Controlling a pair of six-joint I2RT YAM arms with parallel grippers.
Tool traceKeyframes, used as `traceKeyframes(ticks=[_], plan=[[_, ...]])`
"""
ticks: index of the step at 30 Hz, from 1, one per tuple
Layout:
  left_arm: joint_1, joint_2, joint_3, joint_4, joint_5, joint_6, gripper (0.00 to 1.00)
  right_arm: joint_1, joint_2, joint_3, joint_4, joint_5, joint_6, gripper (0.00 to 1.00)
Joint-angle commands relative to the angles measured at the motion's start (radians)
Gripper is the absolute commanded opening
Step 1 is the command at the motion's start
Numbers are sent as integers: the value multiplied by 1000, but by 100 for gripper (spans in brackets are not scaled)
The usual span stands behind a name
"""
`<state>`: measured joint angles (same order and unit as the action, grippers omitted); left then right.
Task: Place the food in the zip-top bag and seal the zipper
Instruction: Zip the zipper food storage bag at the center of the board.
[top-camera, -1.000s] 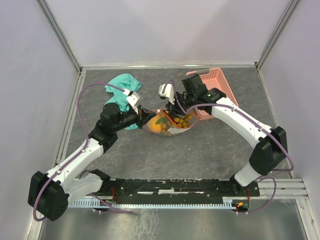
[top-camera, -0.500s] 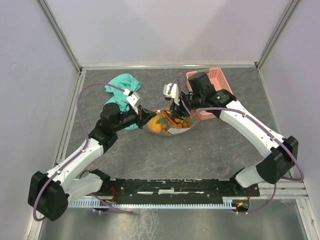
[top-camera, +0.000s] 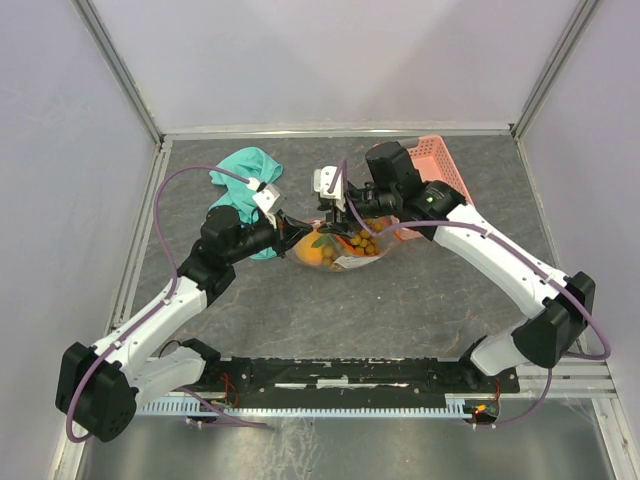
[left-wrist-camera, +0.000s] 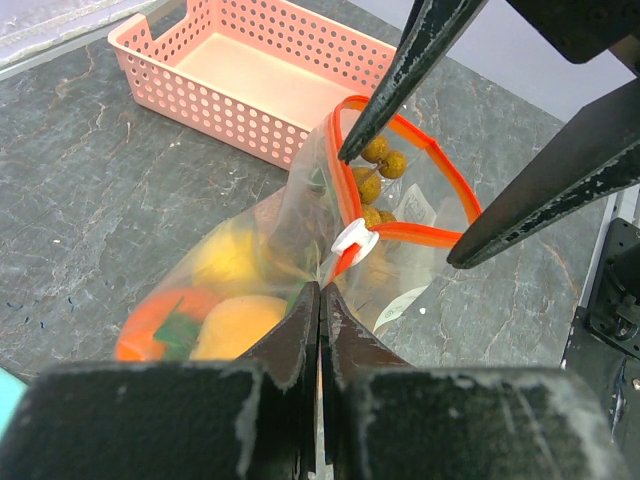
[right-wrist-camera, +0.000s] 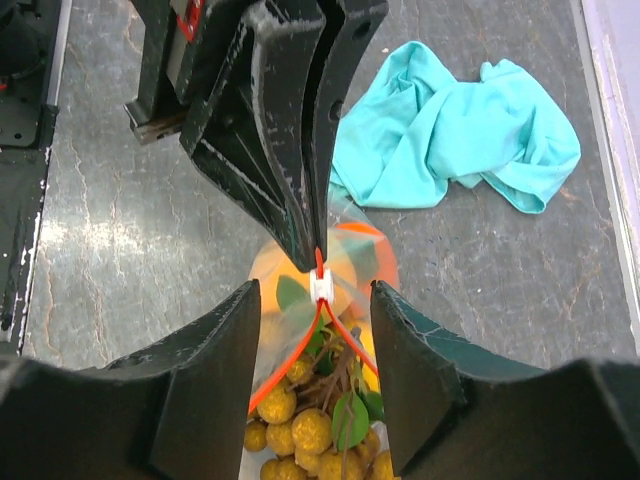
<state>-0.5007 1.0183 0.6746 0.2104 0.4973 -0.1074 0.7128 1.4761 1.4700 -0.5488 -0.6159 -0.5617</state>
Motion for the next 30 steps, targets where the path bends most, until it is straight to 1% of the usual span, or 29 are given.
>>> traceKeyframes(ticks=[1,6,11,13,17,19,20,22,26,30], plan=[[0,-9,32,48,-2,-51,3,10,31,49,67,-26,6,54],[1,-2,39,51,2,-52,3,13,63,50,64,-29,-4,47],[0,-1,42,51,4,-55,3,13,89,58,24,-9,-40,39],[0,-1,41,50,4,-55,3,14,92,62,10,5,-51,31],[0,-1,39,53,-1,-56,3,13,90,73,-8,6,-65,10],[-1,0,37,54,-12,-57,3,14,90,84,-17,2,-68,2],[0,1,36,56,-12,-56,3,14,90,89,-22,-1,-69,1],[0,4,34,60,-9,-49,8,13,93,96,-29,-10,-70,1],[0,14,29,86,10,-31,22,13,102,112,-48,-24,-70,1],[0,45,36,111,56,-4,34,13,113,133,-69,-37,-71,1]])
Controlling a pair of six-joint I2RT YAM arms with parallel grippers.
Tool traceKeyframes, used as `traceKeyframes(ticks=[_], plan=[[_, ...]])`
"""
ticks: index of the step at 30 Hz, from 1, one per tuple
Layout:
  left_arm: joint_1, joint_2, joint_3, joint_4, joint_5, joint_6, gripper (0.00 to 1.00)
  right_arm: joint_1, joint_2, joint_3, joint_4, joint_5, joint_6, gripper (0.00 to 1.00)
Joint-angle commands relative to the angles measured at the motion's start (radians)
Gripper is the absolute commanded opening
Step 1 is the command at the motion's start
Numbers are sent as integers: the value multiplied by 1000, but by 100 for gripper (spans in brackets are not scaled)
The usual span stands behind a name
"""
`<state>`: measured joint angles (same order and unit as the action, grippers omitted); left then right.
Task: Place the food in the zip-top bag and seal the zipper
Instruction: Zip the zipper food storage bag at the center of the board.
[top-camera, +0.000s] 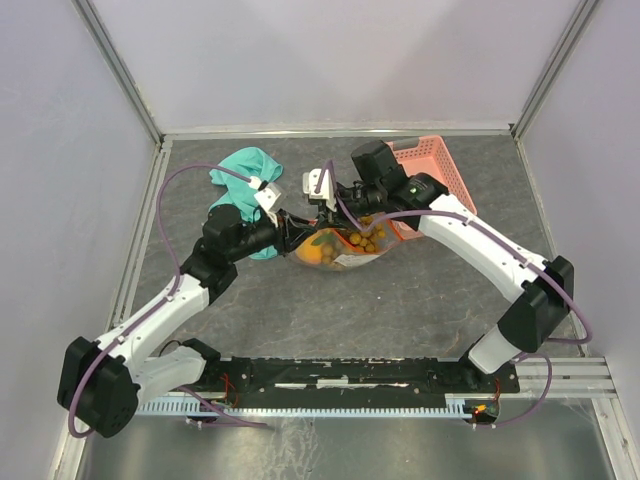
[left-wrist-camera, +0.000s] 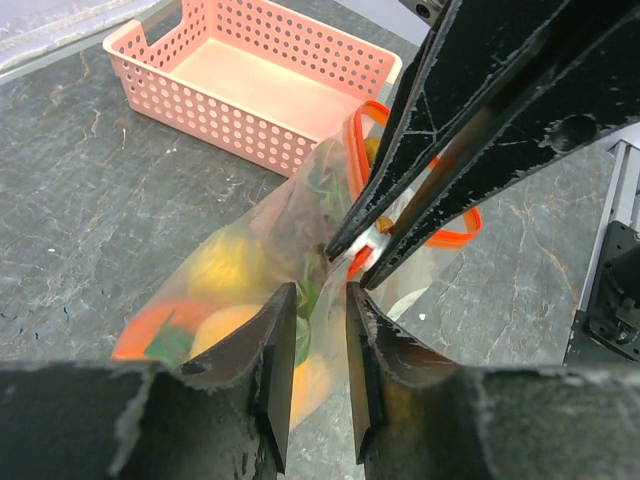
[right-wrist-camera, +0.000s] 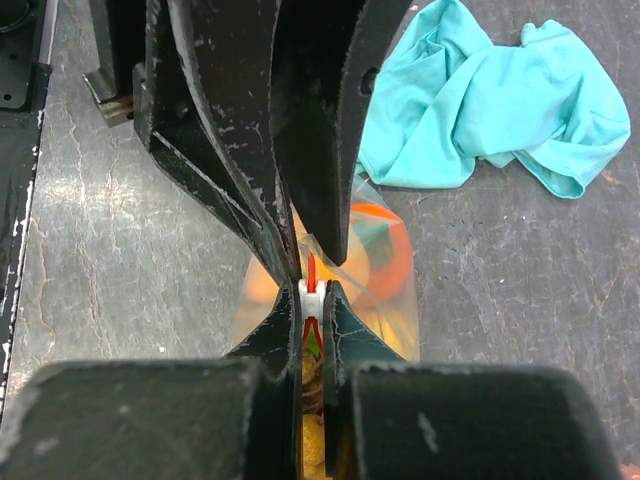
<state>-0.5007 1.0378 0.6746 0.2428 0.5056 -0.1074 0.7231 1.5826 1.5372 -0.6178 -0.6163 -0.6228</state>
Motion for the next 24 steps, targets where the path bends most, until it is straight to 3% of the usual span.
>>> traceKeyframes(ticks=[1,4,7,8,24], plan=[[0,35,39,80,56,1,35,3,9,70,-8,-39,-10,1],[1,61,51,88,61,17,33,3,17,85,-32,-46,-19,1],[1,76,58,102,65,32,6,3,19,97,-52,-39,-31,1],[-1,78,58,106,65,32,3,3,19,99,-62,-29,-39,1],[4,-12,-23,156,-52,-58,3,-74,-41,59,-171,106,-103,1]])
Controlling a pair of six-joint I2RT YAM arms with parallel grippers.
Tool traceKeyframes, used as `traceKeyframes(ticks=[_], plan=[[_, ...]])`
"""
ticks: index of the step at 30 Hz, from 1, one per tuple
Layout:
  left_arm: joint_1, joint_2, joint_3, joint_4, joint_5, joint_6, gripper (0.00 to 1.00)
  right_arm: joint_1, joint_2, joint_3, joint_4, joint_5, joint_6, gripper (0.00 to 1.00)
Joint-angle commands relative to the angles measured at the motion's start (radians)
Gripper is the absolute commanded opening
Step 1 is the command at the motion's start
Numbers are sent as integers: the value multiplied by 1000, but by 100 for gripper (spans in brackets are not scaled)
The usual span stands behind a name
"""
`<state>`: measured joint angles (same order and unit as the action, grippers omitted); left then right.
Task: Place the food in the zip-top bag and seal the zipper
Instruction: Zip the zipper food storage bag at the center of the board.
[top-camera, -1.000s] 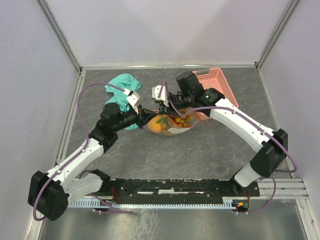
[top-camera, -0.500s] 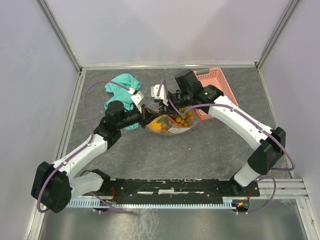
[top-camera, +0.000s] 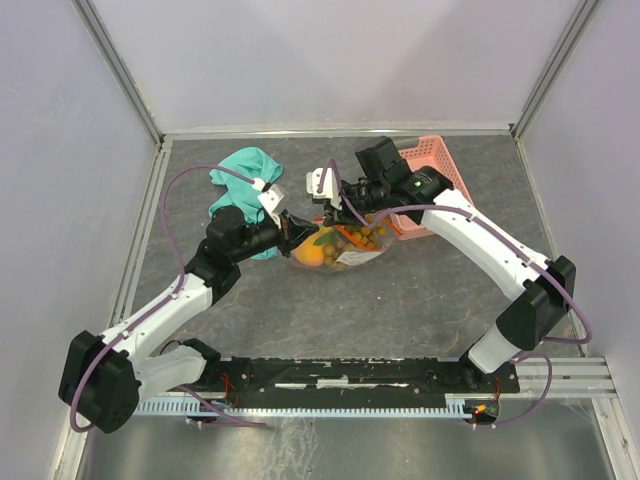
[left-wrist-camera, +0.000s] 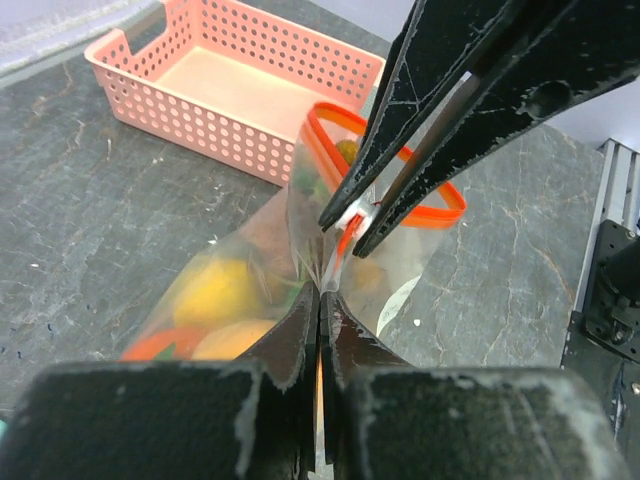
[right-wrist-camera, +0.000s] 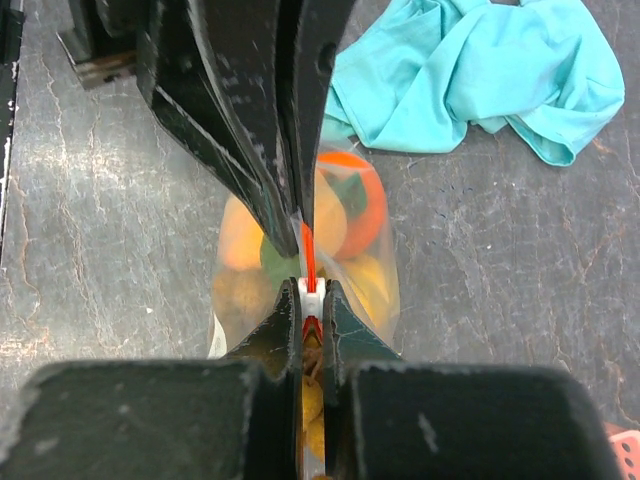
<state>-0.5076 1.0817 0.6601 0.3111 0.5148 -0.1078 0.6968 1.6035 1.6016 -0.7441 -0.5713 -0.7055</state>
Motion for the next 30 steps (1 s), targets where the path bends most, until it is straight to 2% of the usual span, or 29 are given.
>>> traceKeyframes(ticks=[1,15,30], plan=[[12,-60,-11,88,-67,-60,3,-56,-66,-12,-48,64,-20,1],[33,-96,-46,54,-121,-70,3,-97,-98,-53,-55,55,-15,1],[49,-163,-62,-87,-316,-47,3,-121,-152,-131,-50,89,35,1]])
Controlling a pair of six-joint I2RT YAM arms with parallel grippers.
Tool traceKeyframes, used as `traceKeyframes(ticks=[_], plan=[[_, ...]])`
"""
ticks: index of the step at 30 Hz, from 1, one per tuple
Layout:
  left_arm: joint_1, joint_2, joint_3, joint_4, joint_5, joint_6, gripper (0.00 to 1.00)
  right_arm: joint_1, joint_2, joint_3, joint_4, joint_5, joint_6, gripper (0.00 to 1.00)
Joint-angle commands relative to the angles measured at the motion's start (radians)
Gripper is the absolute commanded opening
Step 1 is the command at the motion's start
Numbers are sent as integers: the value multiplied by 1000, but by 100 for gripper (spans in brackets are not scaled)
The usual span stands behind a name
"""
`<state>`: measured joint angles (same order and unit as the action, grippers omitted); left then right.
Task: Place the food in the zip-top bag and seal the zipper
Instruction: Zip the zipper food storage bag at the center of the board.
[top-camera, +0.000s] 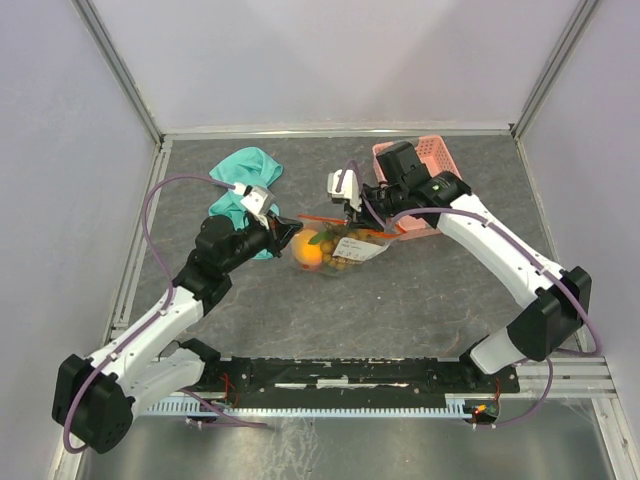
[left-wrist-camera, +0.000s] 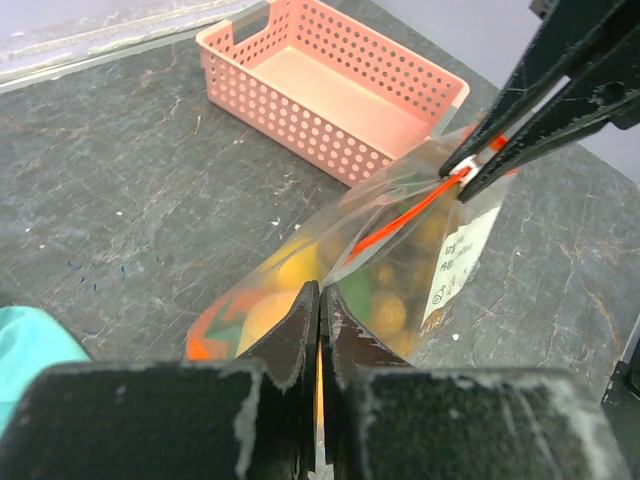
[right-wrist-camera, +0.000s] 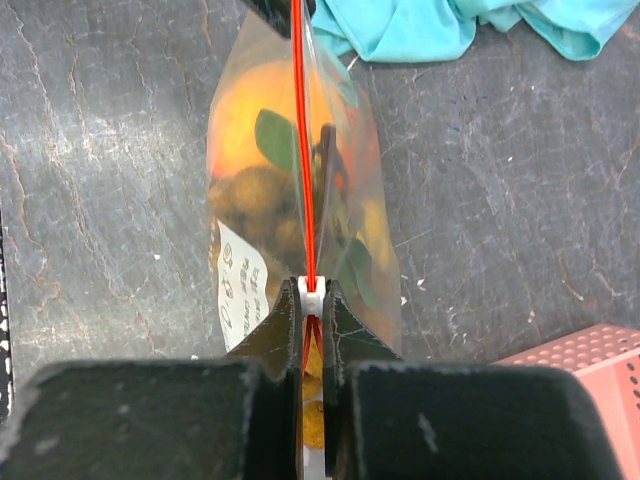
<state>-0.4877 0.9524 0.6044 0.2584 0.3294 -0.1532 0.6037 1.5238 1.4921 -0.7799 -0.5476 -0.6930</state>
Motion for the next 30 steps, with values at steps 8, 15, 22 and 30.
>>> traceKeyframes(ticks=[8,15,22,30], plan=[[35,-52,-10,-88,-213,13,3,-38,-111,-36,-49,126,51,1],[45,-68,-17,-118,-285,24,3,-45,-150,-71,-78,176,73,1],[57,-70,-16,-134,-298,35,3,-58,-191,-108,-109,220,96,1],[60,-59,27,-118,-43,100,14,-60,-211,-138,-83,156,119,1]])
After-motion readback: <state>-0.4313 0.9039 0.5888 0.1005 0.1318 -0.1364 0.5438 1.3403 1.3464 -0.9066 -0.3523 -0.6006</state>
